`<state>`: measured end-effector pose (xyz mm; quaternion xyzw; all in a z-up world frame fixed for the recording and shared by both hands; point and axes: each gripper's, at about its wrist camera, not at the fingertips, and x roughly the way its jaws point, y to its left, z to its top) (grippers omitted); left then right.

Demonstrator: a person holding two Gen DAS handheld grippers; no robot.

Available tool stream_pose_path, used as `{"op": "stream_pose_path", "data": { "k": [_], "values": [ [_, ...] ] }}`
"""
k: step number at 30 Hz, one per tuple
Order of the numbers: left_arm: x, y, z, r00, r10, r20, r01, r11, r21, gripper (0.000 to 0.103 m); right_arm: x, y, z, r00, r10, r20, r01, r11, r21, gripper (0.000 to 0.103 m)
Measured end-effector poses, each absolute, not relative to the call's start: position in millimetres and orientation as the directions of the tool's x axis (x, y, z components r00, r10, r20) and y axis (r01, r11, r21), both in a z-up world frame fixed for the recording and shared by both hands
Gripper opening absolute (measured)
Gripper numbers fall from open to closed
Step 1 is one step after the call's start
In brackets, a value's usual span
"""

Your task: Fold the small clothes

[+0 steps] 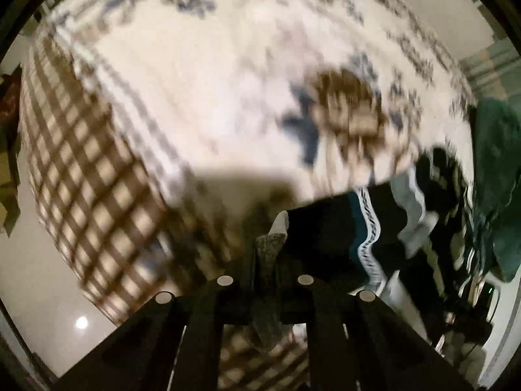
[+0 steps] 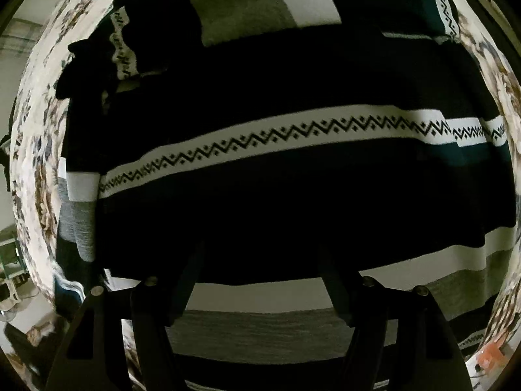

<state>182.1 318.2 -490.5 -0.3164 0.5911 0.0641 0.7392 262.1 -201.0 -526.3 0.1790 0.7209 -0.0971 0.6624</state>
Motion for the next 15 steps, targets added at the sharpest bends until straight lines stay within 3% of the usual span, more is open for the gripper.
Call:
{"op": "stream_pose_path", "data": {
  "k": [6,10,11,13,15],
  "values": [
    [211,380,-493,0.360,-0.172,-0.917,-0.517,0.781,-0.350,0.007,254,-197,-523,-0.062,0.147,-0.987,0.381,0.918,0.113,0.072],
    [211,402,-528,0.381,-0.350,-0.856,-0.545,0.662,-0.514,0.013,247,-196,-520,-0.067,0.153,-0.986,0.370,0.922,0.118,0.072],
    [205,405,-532,0.392,-0.390,-0.833,-0.555,0.623,-0.552,0.017,245,-197,-519,-0.067,0.151,-0.986,0.371,0.922,0.116,0.072],
    [186,413,-548,0.433,-0.459,-0.775,-0.591,0.504,-0.629,0.049,246,-196,-519,-0.062,0.150,-0.987,0.378,0.919,0.116,0.072],
    [171,417,-561,0.487,-0.483,-0.728,-0.627,0.387,-0.676,0.069,251,-197,-517,-0.054,0.152,-0.987,0.389,0.914,0.119,0.079]
  ]
}}
